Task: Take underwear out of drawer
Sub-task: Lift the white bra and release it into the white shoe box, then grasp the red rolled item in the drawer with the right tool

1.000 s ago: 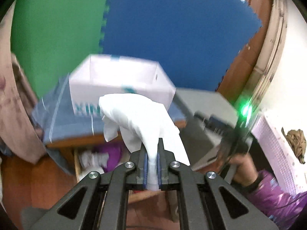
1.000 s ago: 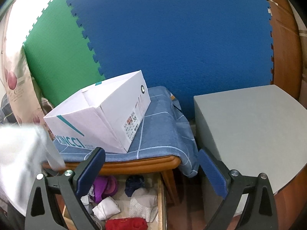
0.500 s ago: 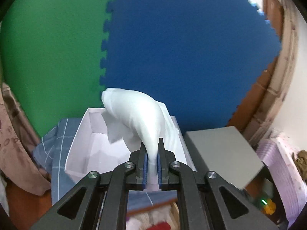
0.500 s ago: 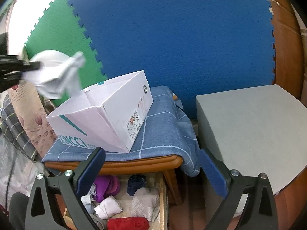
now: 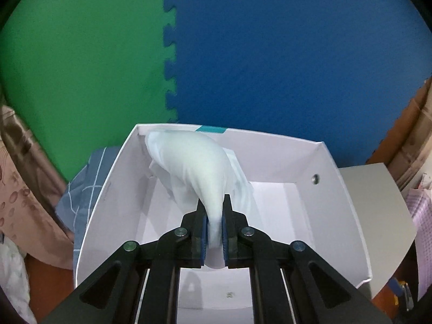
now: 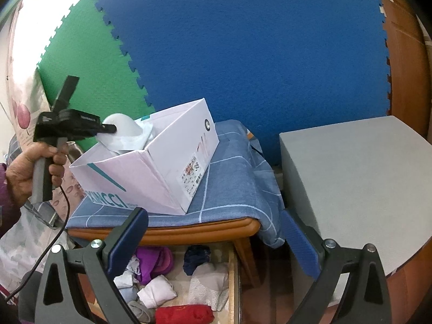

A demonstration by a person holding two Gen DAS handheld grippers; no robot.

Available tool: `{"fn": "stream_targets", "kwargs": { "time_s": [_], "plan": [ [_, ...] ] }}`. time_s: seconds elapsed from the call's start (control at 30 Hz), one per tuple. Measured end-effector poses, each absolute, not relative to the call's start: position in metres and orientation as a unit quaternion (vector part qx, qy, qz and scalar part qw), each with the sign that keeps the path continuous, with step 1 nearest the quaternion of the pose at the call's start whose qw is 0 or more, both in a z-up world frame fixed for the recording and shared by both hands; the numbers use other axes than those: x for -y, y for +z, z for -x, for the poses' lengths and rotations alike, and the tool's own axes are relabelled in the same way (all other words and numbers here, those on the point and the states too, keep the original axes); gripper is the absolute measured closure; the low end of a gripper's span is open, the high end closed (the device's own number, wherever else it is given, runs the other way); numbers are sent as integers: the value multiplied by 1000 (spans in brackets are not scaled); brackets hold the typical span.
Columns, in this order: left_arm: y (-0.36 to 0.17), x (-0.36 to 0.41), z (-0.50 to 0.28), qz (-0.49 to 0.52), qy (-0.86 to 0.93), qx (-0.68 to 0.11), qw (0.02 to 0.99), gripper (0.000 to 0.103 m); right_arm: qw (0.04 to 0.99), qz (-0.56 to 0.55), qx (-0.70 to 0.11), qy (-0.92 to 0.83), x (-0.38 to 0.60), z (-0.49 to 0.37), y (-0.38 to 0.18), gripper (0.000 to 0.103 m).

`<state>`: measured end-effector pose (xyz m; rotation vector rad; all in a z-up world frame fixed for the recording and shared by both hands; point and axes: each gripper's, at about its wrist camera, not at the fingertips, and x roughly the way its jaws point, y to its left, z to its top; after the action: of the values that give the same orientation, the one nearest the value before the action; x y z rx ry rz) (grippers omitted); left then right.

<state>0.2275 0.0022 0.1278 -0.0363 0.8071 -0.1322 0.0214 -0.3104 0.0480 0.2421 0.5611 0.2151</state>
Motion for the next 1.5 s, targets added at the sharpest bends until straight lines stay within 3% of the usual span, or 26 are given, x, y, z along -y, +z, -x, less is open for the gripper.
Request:
{"fn": "stream_targets", "kwargs": {
  "time_s": [0.1, 0.2, 0.27, 0.33, 0.43, 0.57, 0.67, 0.87, 1.07, 1.5],
  "plan": [
    [121, -4, -231, 6, -57, -403, 913, 82, 947, -116, -280, 111, 307, -23, 47, 3],
    [121, -4, -226, -8, -27, -384, 923, 56, 947, -108, -282, 113, 304, -23, 47, 3],
    [127, -6, -220, -11, -10, -359, 933, 32, 946, -102, -284, 115, 302, -23, 46, 3],
    [135, -9, -210, -3, -6, -330, 944, 25, 946, -96, -288, 115, 300, -24, 44, 3],
    [150, -16, -187, 24, -13, -292, 956, 25, 941, -91, -300, 124, 298, -25, 41, 3],
    [164, -28, -140, 48, -10, -231, 972, 12, 928, -65, -331, 158, 283, -26, 31, 3],
    [164, -33, -109, 34, -9, -207, 978, 10, 901, -47, -378, 207, 263, -29, 16, 3],
    [134, -45, -35, -8, -38, -206, 978, 6, 824, 40, -513, 238, 208, -38, -43, 3],
    [99, -54, 9, -30, -53, -199, 978, 5, 757, 6, -625, 192, 198, -57, -99, 3],
    [54, -79, 17, 37, -68, -211, 974, 4, 683, 7, -717, 142, 165, -65, -166, 3]
  ]
}}
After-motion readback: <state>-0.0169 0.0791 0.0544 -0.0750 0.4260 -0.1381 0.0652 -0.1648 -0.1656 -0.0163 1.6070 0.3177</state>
